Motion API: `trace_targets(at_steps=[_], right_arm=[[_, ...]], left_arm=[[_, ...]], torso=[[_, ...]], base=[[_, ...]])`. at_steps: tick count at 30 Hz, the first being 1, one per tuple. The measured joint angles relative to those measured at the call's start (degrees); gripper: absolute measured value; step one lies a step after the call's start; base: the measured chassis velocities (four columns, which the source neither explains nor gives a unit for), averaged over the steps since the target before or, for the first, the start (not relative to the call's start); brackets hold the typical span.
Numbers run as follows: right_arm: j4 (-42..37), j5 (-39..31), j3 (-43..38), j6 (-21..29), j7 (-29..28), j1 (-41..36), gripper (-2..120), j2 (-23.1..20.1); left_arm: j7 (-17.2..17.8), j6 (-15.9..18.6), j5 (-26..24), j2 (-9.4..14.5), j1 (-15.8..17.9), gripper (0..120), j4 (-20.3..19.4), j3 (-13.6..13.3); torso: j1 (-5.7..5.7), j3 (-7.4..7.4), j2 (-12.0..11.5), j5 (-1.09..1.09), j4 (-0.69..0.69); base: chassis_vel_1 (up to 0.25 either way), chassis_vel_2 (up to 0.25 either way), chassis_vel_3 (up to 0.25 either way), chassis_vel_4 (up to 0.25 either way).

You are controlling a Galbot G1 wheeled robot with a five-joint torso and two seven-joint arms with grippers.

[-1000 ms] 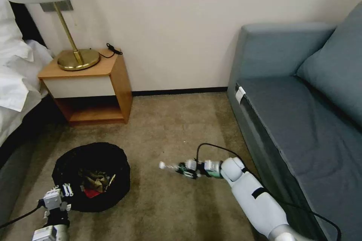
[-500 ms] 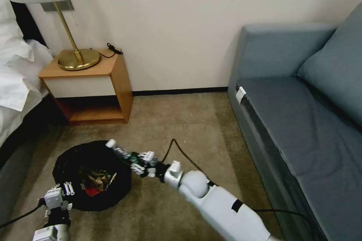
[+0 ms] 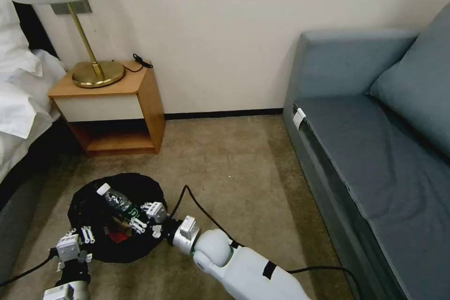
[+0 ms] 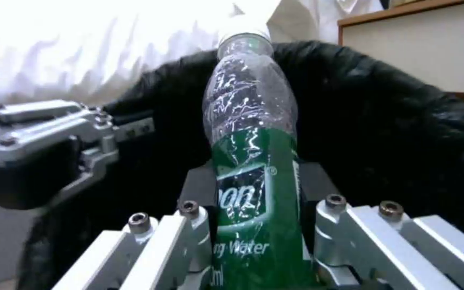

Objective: Pick up the trash bin, then pick up the garbage on the floor and place it into the trash bin.

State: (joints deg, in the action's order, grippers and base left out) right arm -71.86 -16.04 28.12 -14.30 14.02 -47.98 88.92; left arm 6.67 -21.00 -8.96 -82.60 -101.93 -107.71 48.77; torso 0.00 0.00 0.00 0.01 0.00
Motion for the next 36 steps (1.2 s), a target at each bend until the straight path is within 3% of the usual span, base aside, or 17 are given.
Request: trace_targets(at_steps=[6, 24, 28, 36], right_arm=[[5.2, 3.3, -1.0, -2.1, -1.7, 0.6, 25, 2.9], [5.4, 5.8, -1.2, -2.7, -4.0, 0.5, 93, 2.6], [4.4, 5.8, -2.2, -2.7, -4.0, -0.1, 99, 2.3], [-2.8, 3.9, -8.1, -1.0, -3.9, -3.5, 100, 0.2]], left_arm=[[0.1, -0.1, 0.6, -0.5, 0.1, 6, 0.1, -0.2], [0.0, -0.2, 0.2, -0.1, -0.3, 6, 0.2, 0.1], [0.1, -0.2, -0.1, -0.1, -0.3, 6, 0.2, 0.1], [0.4, 0.5, -3.2, -0.1, -0.6, 6, -1.0, 0.0]], torso=[[0.00, 0.00, 0.0, 0.00, 0.00], [0.00, 0.00, 0.0, 0.00, 0.00], [0.00, 0.00, 0.0, -0.01, 0.01], [0.00, 0.00, 0.0, -0.01, 0.00]], base=[[0.000, 0.000, 0.000, 0.000], [0.000, 0.000, 0.000, 0.000], [0.000, 0.000, 0.000, 0.000], [0.000, 0.000, 0.000, 0.000]])
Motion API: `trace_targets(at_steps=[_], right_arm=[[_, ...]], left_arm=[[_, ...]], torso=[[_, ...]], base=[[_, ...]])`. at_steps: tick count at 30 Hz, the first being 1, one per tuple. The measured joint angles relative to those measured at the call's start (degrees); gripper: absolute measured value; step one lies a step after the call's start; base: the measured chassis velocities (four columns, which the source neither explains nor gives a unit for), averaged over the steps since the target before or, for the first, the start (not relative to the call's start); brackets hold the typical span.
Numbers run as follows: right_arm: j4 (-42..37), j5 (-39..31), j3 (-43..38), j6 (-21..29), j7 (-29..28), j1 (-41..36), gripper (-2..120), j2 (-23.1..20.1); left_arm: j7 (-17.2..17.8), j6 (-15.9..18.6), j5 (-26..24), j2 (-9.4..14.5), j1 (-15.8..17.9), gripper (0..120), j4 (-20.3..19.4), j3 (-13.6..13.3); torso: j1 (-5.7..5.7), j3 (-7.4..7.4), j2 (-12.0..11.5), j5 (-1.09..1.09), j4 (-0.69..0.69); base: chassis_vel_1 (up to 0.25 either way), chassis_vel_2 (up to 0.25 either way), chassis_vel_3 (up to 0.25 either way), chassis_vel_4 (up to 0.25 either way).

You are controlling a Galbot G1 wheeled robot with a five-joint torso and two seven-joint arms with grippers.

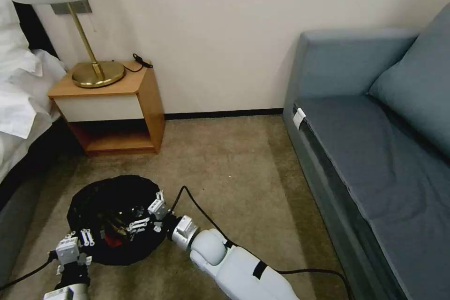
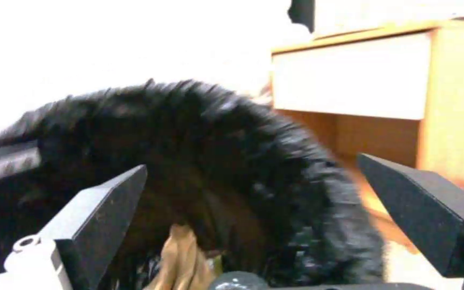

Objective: Pick up the trash bin, then pick up the garbage on the floor and place it into the trash bin.

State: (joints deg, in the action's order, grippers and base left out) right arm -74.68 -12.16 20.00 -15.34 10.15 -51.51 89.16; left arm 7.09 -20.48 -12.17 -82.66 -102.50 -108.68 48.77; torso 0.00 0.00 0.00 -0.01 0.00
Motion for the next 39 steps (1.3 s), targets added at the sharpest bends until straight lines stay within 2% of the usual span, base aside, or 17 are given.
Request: trace_targets(at_steps=[3, 6, 8, 10, 11, 15, 17, 19, 21, 22, 26, 27, 31, 35, 37, 39], right_arm=[[-3.0, -1.5, -2.1, 1.1, 0.0, -0.9, 100, -1.1], [-6.9, -3.8, -5.3, 2.3, -0.1, -1.8, 100, -3.6], [-7.3, -4.1, -5.9, 2.4, -0.1, -1.9, 100, -4.0], [-8.3, -4.6, -8.4, 2.5, -0.1, -2.8, 100, -5.7], [-8.3, -4.6, -8.4, 2.5, -0.1, -2.8, 100, -5.7], [-8.7, -4.8, -11.4, 2.2, -0.1, -3.9, 100, -7.2], [-8.7, -4.8, -11.6, 2.2, -0.1, -4.0, 100, -7.3], [-8.7, -4.6, -12.4, 1.9, 0.2, -4.4, 100, -7.5], [-8.7, -4.6, -12.5, 1.9, 0.2, -4.5, 100, -7.5], [-8.4, -4.3, -12.7, 1.7, 0.4, -4.6, 100, -7.5], [-8.1, -4.2, -12.7, 1.6, 0.7, -4.7, 100, -6.8], [-8.1, -4.2, -12.7, 1.6, 0.7, -4.7, 100, -6.8], [-8.7, -4.5, -12.2, 2.1, 0.7, -4.4, 100, -6.2], [-8.9, -4.5, -12.1, 2.2, 0.7, -4.3, 100, -6.1], [-9.1, -4.4, -12.2, 2.2, 0.9, -4.8, 100, -6.6], [-9.3, -4.4, -12.3, 2.2, 1.1, -5.0, 100, -6.8]], left_arm=[[0.2, 0.5, -1.4, 0.0, 0.2, 6, -0.2, 0.0], [1.1, 2.1, -6.3, 0.5, 0.8, 6, -1.0, 0.0], [1.3, 2.4, -7.3, 0.6, 0.9, 6, -1.1, 0.0], [2.6, 4.4, -14.5, 0.8, 1.6, 6, -2.1, 0.0], [2.6, 4.4, -14.5, 0.8, 1.6, 6, -2.1, 0.0], [5.6, 6.7, -23.8, 0.6, 2.4, 6, -3.2, 0.0], [5.8, 6.8, -24.3, 0.6, 2.5, 6, -3.2, 0.0], [8.2, 7.7, -29.1, 0.3, 2.8, 6, -3.4, 0.0], [9.0, 8.1, -30.5, 0.2, 2.9, 6, -3.6, 0.0], [10.7, 9.2, -33.4, -0.1, 3.0, 6, -4.1, 0.2], [12.8, 11.2, -39.7, -0.8, 3.6, 6, -4.4, 0.6], [12.8, 11.2, -39.7, -0.8, 3.6, 6, -4.4, 0.6], [13.1, 12.3, -44.9, -1.0, 4.2, 6, -3.7, 0.5], [13.0, 12.3, -45.7, -1.0, 4.6, 6, -2.6, 0.5], [12.6, 12.3, -46.1, -0.9, 5.1, 6, -0.3, 0.5], [12.6, 12.3, -45.8, -0.9, 5.1, 14, -0.1, 0.5]], torso=[[0.00, 0.00, 0.0, 0.00, 0.00], [0.00, 0.00, 0.0, 0.00, 0.00], [0.00, 0.00, 0.0, 0.00, 0.00], [0.00, 0.00, 0.0, 0.00, 0.00], [0.00, 0.00, 0.0, 0.00, 0.00], [0.00, 0.00, 0.0, -0.01, -0.01], [0.01, 0.00, 0.0, -0.01, -0.01], [0.01, 0.00, 0.0, -0.01, 0.00], [0.00, 0.00, 0.0, -0.01, 0.00], [0.00, 0.00, 0.0, -0.01, 0.00], [0.01, 0.00, 0.0, 0.00, 0.00], [0.01, 0.00, 0.0, 0.00, 0.00], [0.00, 0.00, 0.0, 0.00, 0.00], [0.00, 0.00, 0.0, 0.00, 0.00], [0.00, 0.00, 0.0, 0.01, 0.00], [0.00, 0.00, 0.0, 0.00, 0.00]], base=[[0.000, 0.000, 0.000, 0.000], [0.000, 0.000, 0.000, 0.000], [0.000, 0.000, 0.000, 0.000], [0.000, 0.000, 0.000, 0.000], [0.000, 0.000, 0.000, 0.000], [0.000, 0.000, 0.000, 0.000], [0.000, 0.000, 0.000, 0.000], [0.000, 0.000, 0.000, 0.000], [0.000, 0.000, 0.000, 0.000], [0.000, 0.000, 0.000, 0.000], [0.000, 0.000, 0.000, 0.000], [0.000, 0.000, 0.000, 0.000], [0.000, 0.000, 0.000, 0.000], [0.000, 0.000, 0.000, 0.000], [0.000, 0.000, 0.000, 0.000], [0.000, 0.000, 0.000, 0.000]])
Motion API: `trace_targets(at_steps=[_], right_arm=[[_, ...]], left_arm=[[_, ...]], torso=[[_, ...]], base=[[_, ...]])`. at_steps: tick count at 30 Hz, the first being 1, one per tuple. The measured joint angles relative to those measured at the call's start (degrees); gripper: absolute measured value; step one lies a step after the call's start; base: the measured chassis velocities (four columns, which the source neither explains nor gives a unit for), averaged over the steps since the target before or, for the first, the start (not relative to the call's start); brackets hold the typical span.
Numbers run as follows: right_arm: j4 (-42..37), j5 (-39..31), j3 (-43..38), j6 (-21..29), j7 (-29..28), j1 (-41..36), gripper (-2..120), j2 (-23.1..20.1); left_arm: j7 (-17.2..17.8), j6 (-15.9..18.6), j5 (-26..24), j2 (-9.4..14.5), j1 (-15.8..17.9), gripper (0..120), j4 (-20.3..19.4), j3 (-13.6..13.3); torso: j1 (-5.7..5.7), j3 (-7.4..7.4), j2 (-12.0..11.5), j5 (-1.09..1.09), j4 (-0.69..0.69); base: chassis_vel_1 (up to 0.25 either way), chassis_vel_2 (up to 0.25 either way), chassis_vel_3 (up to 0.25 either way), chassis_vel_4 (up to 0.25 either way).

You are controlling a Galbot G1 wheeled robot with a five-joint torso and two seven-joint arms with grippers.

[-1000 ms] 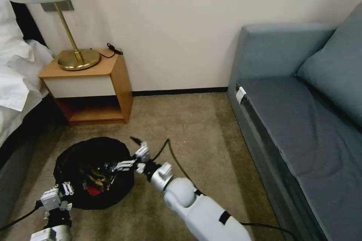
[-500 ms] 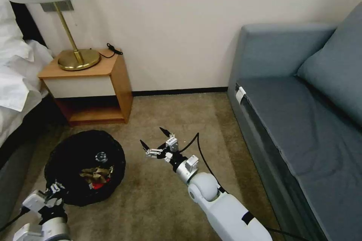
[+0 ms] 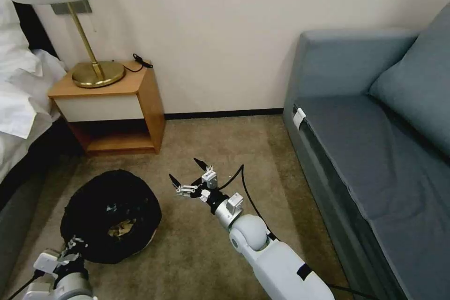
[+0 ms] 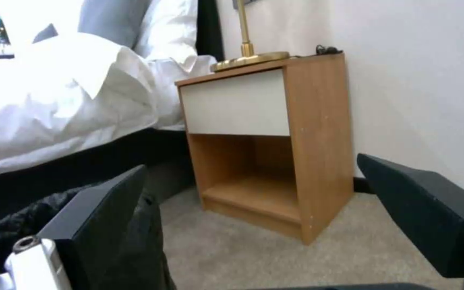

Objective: Pick up the trash bin, then pick up the garbage on the floor and place it into the trash bin.

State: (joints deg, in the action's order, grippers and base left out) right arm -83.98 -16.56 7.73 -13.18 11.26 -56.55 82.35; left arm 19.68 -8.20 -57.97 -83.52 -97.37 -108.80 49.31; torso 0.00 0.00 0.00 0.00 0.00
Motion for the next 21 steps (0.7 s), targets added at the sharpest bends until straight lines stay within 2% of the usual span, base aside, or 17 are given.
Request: trace_targets(at_steps=[2, 4, 5, 9, 10, 14, 16, 17, 19, 21], right_arm=[[-0.2, 0.0, 0.0, 0.0, 0.1, -0.2, 100, -0.1], [-0.7, -0.1, 0.1, 0.0, 0.4, -0.5, 100, -0.2], [-0.7, -0.1, 0.1, 0.0, 0.4, -0.5, 100, -0.2], [-0.9, 0.0, 0.0, 0.0, 0.5, -0.8, 100, -0.1], [-0.9, 0.0, 0.0, 0.0, 0.5, -0.8, 100, -0.1], [-1.0, 1.6, -0.5, -0.9, -0.4, -1.4, 100, 0.1], [-1.1, 1.9, -0.7, -0.9, -0.9, -1.7, 100, 0.1], [-1.4, 2.1, -0.9, -1.0, -1.4, -2.0, 100, 0.2], [-2.1, 2.6, -1.5, -1.0, -2.3, -2.8, 100, 0.1], [-2.5, 2.8, -1.6, -1.0, -2.9, -3.2, 100, -0.1]], left_arm=[[0.0, -0.1, 0.4, -0.1, 0.0, 16, 0.2, 0.0], [0.0, -0.3, 1.6, -0.2, 0.0, 28, 0.6, 0.0], [0.0, -0.3, 1.6, -0.2, 0.0, 28, 0.6, 0.0], [0.0, -1.3, 5.4, -0.3, -0.6, 45, 0.7, 0.2], [0.0, -1.3, 5.4, -0.3, -0.6, 45, 0.7, 0.2], [-0.8, -5.4, 15.3, -0.3, -1.6, 65, 0.8, 0.9], [-0.9, -6.3, 17.3, -0.3, -1.8, 67, 0.8, 1.0], [-1.3, -7.6, 20.2, -0.2, -2.1, 74, 0.8, 1.0], [-1.9, -9.6, 24.1, 0.1, -2.6, 81, 0.0, 1.0], [-2.3, -10.1, 25.8, 0.3, -2.9, 85, -0.8, 0.8]], torso=[[0.00, 0.00, 0.0, -0.01, 0.00], [0.00, 0.00, 0.0, 0.00, 0.00], [0.00, 0.00, 0.0, 0.00, 0.00], [0.01, 0.00, 0.0, 0.00, 0.00], [0.01, 0.00, 0.0, 0.00, 0.00], [0.00, 0.00, 0.0, 0.00, 0.01], [0.00, 0.00, 0.0, 0.00, 0.00], [0.00, 0.00, 0.0, 0.00, 0.01], [0.00, 0.00, 0.0, 0.00, 0.01], [0.00, 0.00, 0.0, 0.00, 0.01]], base=[[0.000, 0.000, 0.000, 0.000], [0.000, 0.000, 0.000, 0.000], [0.000, 0.000, 0.000, 0.000], [0.000, 0.000, 0.000, 0.000], [0.000, 0.000, 0.000, 0.000], [0.000, 0.000, 0.000, 0.000], [0.000, 0.000, 0.000, 0.000], [0.000, 0.000, 0.000, 0.000], [0.000, 0.000, 0.000, 0.000], [0.000, 0.000, 0.000, 0.000]])
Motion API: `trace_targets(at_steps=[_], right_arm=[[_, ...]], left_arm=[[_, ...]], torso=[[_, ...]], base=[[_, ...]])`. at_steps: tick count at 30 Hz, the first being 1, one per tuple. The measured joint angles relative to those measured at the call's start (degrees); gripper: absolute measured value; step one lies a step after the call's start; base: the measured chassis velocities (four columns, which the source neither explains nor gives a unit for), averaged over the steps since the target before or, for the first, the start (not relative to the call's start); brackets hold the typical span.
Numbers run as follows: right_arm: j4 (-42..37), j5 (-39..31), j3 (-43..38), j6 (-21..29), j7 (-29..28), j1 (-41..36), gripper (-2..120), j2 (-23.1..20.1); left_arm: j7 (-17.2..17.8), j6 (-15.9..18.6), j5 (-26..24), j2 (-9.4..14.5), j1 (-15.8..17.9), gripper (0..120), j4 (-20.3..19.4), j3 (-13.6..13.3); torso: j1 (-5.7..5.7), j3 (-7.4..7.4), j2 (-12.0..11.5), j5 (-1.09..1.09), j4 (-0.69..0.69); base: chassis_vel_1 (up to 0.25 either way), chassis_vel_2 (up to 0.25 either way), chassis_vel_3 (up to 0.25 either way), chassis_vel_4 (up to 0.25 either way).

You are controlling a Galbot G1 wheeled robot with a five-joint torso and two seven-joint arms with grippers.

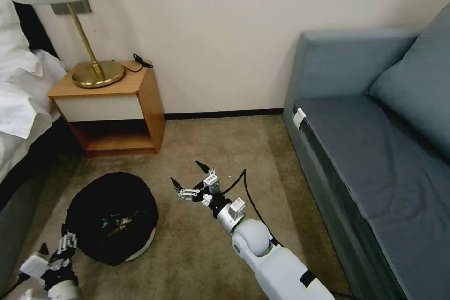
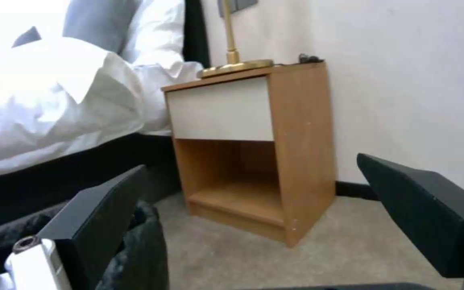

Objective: Pick up the trash bin, then pick up the garbage on the floor and place it into the trash bin.

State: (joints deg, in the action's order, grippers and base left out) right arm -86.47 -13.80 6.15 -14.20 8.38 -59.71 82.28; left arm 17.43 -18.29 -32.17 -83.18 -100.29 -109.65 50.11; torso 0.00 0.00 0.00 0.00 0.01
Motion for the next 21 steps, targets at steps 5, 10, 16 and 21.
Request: trace_targets(at_steps=[5, 10, 16, 21], right_arm=[[-2.1, 1.1, -0.9, 0.1, -3.6, -1.7, 100, -1.1], [-4.0, 2.2, -2.1, 0.6, -7.4, -3.4, 100, -0.8], [-5.7, 3.9, -4.5, 1.2, -11.8, -5.5, 100, 0.9], [-7.2, 4.9, -6.5, 1.5, -13.6, -7.0, 100, 1.8]], left_arm=[[-0.5, 0.7, 5.7, 1.7, 0.2, 99, -2.7, -1.2], [-0.7, 3.7, 8.5, 3.7, 2.4, 100, -3.8, -2.7], [-1.9, 6.5, 10.9, 6.0, 4.6, 100, -4.9, -4.5], [-2.6, 7.8, 12.1, 7.5, 6.0, 100, -5.0, -6.7]], torso=[[0.00, 0.00, 0.0, 0.00, -0.01], [0.00, 0.00, 0.0, 0.00, -0.01], [0.00, 0.00, 0.0, 0.00, -0.01], [0.00, 0.00, 0.0, 0.00, -0.01]], base=[[0.000, 0.000, 0.000, 0.000], [0.000, 0.000, 0.000, 0.000], [0.000, 0.000, 0.000, 0.000], [0.000, 0.000, 0.000, 0.000]])
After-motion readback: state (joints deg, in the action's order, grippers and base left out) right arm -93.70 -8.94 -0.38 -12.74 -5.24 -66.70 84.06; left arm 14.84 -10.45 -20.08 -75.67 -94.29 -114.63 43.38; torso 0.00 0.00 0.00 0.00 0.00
